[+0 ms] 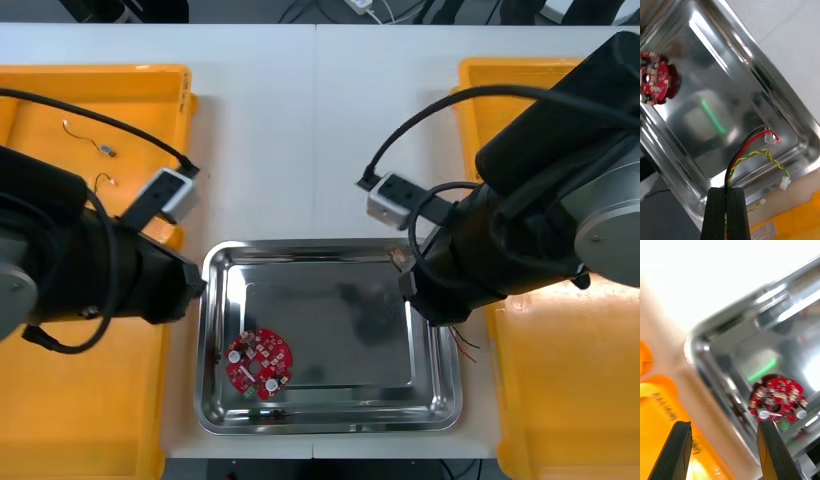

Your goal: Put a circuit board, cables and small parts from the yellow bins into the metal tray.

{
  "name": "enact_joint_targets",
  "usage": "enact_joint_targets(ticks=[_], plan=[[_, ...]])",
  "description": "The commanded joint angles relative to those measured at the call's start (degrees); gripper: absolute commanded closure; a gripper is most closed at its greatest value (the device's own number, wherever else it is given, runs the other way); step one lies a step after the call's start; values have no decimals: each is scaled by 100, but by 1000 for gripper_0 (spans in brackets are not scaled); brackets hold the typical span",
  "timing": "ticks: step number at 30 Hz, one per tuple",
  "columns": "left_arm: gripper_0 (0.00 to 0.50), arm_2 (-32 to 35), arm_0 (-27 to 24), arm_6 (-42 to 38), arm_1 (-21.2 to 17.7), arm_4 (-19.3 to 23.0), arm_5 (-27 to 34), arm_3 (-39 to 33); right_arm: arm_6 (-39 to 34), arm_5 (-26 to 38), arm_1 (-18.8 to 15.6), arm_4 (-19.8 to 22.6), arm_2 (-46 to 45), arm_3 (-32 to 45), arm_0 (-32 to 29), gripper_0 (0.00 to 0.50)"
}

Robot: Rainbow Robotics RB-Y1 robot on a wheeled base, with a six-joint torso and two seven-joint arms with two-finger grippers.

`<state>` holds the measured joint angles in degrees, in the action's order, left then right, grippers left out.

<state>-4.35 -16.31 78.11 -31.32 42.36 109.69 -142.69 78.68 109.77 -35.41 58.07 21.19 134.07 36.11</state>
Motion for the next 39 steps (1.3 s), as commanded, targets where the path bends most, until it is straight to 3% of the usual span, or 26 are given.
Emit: enact_joint_targets(ticks=[1, 6, 11, 17, 25, 39], plan=[[0, 875, -4, 144, -445, 439, 31, 57, 490, 23, 219, -200, 377, 172, 203, 500], [0, 1490, -13, 144, -831, 809, 0, 488, 1079, 23, 289, -358, 676, 172, 203, 500], [0, 2026, -13, 170, -1183, 984, -422, 1103, 1272, 23, 289, -534, 1151, 207, 150, 500], [0, 2079, -66, 135, -1561, 686, -835, 1675, 1386, 23, 289, -1061, 1783, 295, 36, 500], [0, 1964, -470, 73, -1579, 97, -870, 2430, 1580, 23, 421, -1703, 2434, 295, -113, 500], [0, 1138, -1938, -261, -1570, -475, -712, 3933, 2204, 23, 579, -2142, 2970, -206, -289, 500]])
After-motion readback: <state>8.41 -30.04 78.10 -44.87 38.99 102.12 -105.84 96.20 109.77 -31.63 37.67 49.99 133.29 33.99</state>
